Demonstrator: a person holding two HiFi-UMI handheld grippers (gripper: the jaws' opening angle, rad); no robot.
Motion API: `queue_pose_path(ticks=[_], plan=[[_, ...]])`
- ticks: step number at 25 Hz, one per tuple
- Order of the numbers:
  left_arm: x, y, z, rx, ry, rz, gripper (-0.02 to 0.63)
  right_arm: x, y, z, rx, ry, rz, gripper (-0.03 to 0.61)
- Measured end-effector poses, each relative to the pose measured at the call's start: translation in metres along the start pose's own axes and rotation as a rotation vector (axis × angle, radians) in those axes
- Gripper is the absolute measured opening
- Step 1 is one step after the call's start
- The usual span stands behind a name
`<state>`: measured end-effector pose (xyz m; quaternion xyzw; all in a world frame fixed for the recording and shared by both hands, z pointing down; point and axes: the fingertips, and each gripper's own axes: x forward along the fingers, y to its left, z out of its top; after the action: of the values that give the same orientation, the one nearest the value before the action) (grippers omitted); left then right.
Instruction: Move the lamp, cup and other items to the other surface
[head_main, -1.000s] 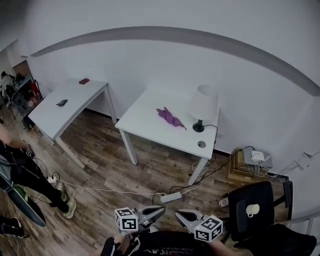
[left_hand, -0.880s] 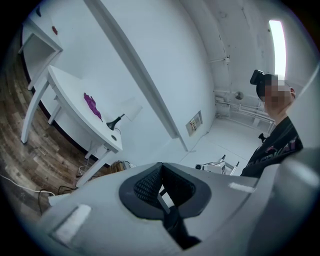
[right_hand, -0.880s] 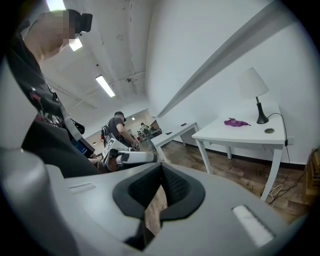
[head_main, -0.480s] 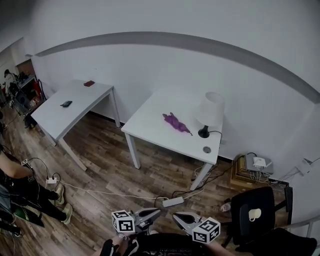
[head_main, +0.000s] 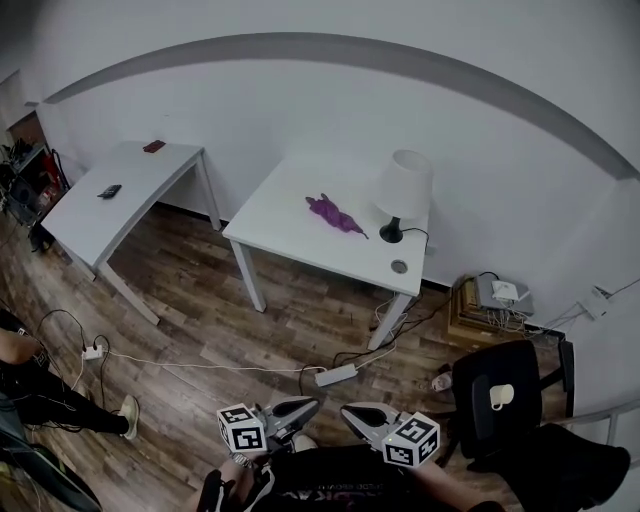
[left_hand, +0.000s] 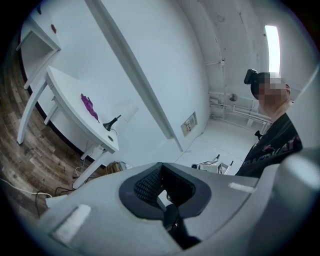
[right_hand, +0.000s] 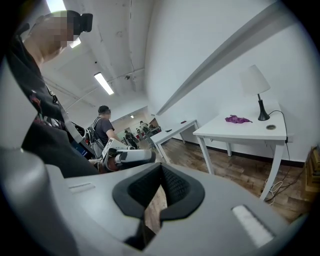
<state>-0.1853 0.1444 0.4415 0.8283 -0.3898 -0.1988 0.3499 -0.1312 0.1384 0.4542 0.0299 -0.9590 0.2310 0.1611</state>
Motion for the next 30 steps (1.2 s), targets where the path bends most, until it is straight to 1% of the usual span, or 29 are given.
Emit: queue_pose_path(ticks=[4, 9, 13, 16, 19, 22, 24, 25, 28, 30], plan=[[-0.001, -0.005, 0.002, 0.035, -0.025, -0.004, -0.005, -0.004, 0.001, 0.0, 0.004, -0.008, 0.004, 0.005], [-0.003, -0.009, 0.002, 0.022, -0.056, 0.021, -0.005, -0.011, 0.005, 0.0, -0.018, -0.005, 0.015, 0.005], [0.002, -0.017, -0.003, 0.01, -0.071, 0.019, -0.005, -0.025, 0.004, 0.002, -0.012, -0.008, 0.006, 0.005], [0.006, -0.021, -0.002, 0.026, -0.078, 0.022, -0.005, -0.035, -0.001, 0.008, -0.02, -0.016, -0.004, 0.006], [0.01, -0.02, 0.003, 0.039, -0.089, 0.027, -0.005, -0.041, -0.005, 0.023, -0.022, -0.051, -0.012, 0.01], [0.02, -0.029, -0.01, 0.04, -0.075, 0.013, -0.005, -0.05, -0.006, 0.033, -0.029, -0.087, -0.015, 0.017], [0.025, -0.029, -0.015, 0.042, -0.053, 0.028, -0.005, -0.049, -0.011, 0.04, -0.031, -0.111, -0.005, 0.023], [0.026, -0.029, -0.02, 0.027, -0.054, 0.039, -0.005, -0.05, -0.012, 0.04, -0.024, -0.113, 0.003, 0.025], [0.026, -0.038, -0.044, -0.037, -0.078, 0.084, -0.005, -0.069, -0.01, 0.023, -0.007, -0.088, 0.027, 0.028], [0.035, -0.051, -0.054, -0.049, -0.087, 0.1, -0.005, -0.09, -0.014, 0.014, 0.0, -0.081, 0.029, 0.029]])
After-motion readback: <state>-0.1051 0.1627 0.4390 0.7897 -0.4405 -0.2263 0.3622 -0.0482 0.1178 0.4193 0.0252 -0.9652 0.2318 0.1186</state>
